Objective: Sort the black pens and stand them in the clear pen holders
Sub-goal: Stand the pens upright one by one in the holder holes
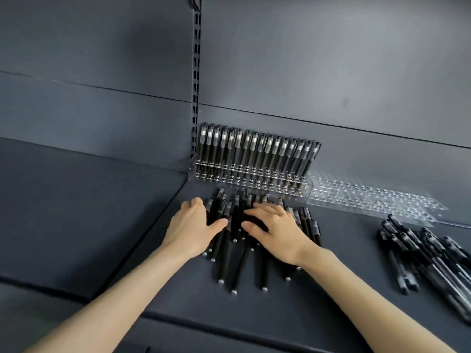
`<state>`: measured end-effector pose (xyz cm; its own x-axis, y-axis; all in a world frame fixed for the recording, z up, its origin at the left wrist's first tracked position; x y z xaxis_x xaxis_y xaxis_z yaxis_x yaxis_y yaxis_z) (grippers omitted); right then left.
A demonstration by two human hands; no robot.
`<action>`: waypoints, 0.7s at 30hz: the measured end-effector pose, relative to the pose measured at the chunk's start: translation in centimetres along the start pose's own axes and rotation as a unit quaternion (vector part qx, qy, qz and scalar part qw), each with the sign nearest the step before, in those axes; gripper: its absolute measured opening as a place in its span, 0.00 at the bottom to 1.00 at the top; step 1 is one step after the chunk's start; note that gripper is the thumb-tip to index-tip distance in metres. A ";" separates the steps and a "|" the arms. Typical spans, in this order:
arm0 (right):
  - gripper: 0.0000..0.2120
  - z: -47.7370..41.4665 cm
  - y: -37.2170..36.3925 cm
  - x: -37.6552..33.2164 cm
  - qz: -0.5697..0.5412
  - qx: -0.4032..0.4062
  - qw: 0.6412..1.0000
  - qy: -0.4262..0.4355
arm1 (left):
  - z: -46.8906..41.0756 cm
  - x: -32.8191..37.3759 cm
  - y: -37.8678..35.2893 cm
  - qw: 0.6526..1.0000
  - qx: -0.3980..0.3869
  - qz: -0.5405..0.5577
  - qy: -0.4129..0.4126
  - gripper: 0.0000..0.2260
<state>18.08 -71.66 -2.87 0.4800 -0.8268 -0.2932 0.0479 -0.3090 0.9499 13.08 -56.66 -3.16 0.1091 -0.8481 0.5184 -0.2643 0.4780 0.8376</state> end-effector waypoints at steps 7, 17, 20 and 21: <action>0.22 0.2 -0.5 0.2 0.000 0.002 1.000 0.006 | -1.5 -1.0 -0.7 0.997 -0.063 0.006 0.050 0.15; 0.22 0.7 1.8 -0.6 -0.121 0.048 0.991 0.024 | 0.3 1.3 0.4 0.984 -0.021 0.169 -0.050 0.13; 0.17 0.6 4.1 -2.2 -0.361 0.048 0.930 0.040 | 1.5 3.9 1.3 0.946 -0.028 0.296 -0.127 0.08; 0.14 0.3 4.9 -2.7 -0.418 0.052 0.906 0.045 | 1.7 4.7 1.8 0.939 -0.025 0.305 -0.154 0.06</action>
<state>16.70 -71.08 2.60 0.3843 -0.2432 -0.8906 0.3464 -0.8562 0.3832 11.54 -60.17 0.46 -0.3329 -0.4350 0.8366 -0.1411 0.9002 0.4119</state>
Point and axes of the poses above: each hand's wrist, its own z-axis away from the middle knuckle, its own y-axis out of the back of the hand, x = y × z, the point moved 10 cm from there along -z, towards the middle knuckle, and after that the axes turned 8 degrees about -y, right-handed, at the moved point
